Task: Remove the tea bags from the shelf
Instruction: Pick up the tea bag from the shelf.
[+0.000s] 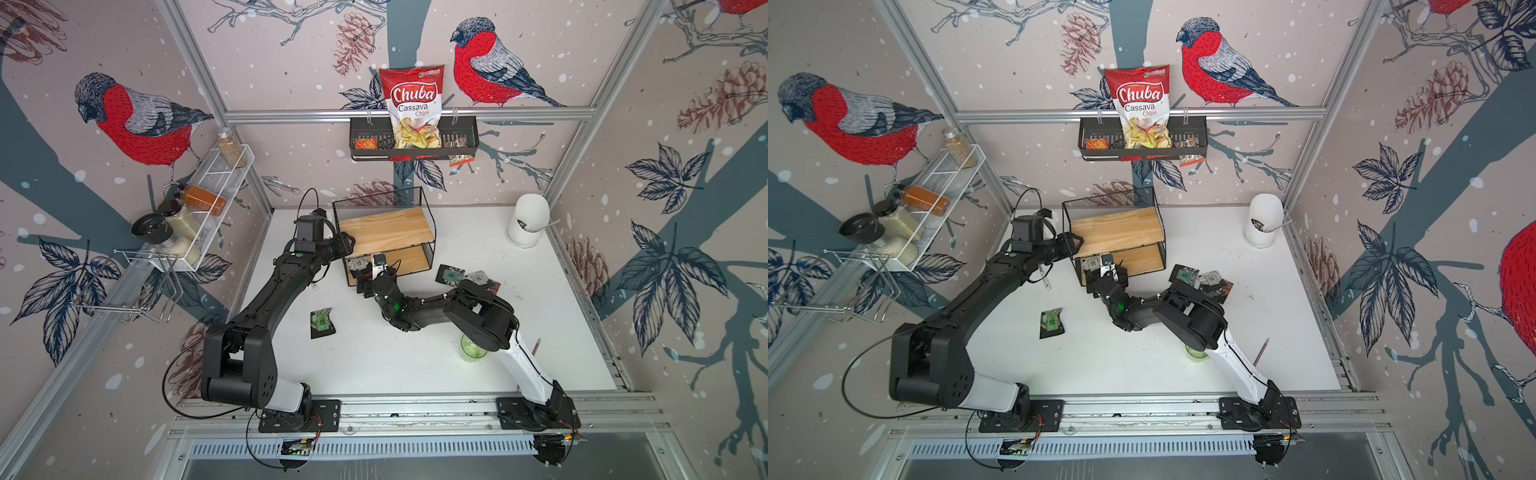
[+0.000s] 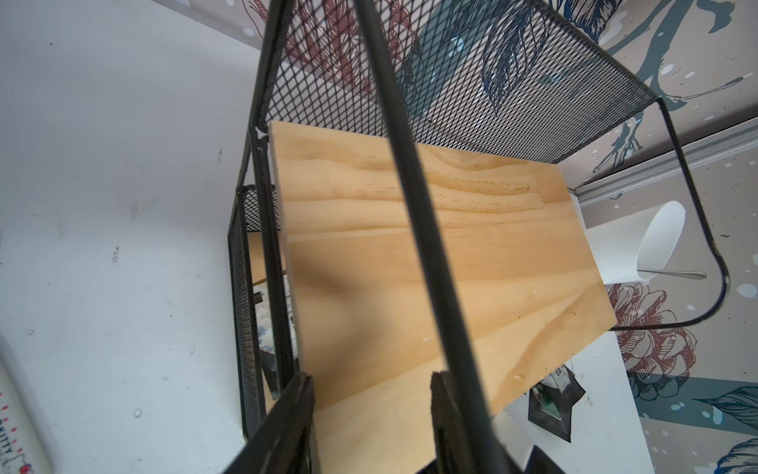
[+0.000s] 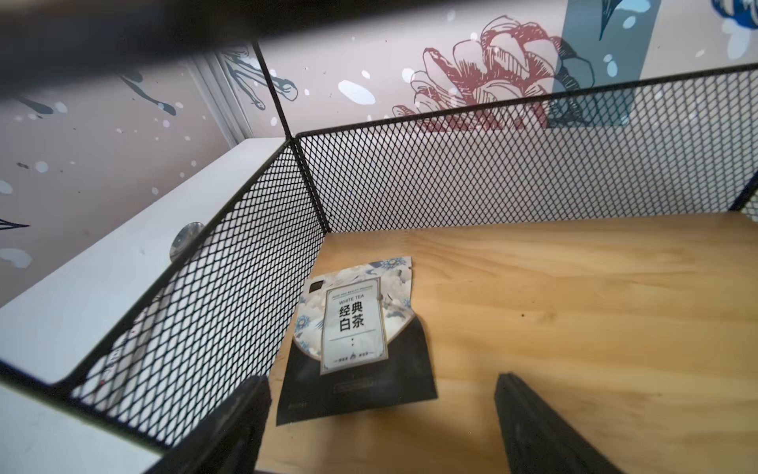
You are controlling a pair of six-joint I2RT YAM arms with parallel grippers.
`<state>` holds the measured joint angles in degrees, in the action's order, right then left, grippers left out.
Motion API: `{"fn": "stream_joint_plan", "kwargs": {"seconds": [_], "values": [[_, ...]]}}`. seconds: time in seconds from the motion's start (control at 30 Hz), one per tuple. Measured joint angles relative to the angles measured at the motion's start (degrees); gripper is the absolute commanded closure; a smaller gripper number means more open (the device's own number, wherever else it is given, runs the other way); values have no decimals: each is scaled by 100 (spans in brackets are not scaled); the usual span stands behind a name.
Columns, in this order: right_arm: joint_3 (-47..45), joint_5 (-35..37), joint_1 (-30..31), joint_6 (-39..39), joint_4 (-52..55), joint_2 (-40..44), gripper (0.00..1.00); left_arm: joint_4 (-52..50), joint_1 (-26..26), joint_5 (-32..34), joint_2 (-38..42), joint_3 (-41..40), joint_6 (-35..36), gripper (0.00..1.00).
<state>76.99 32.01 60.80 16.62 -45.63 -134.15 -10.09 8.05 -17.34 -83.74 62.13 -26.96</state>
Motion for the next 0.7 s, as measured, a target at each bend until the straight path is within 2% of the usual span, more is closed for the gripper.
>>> {"fn": "stream_joint_plan", "kwargs": {"seconds": [0.23, 0.5, 0.7], "values": [[426, 507, 101, -122, 280, -483, 6, 2, 0, 0, -4, 0, 20, 51], [721, 732, 68, -188, 208, -713, 6, -2, 4, 7, -4, -2, 35, 51], [1373, 820, 52, -221, 542, -1021, 11, 13, 7, 26, -4, -2, 37, 51]]}}
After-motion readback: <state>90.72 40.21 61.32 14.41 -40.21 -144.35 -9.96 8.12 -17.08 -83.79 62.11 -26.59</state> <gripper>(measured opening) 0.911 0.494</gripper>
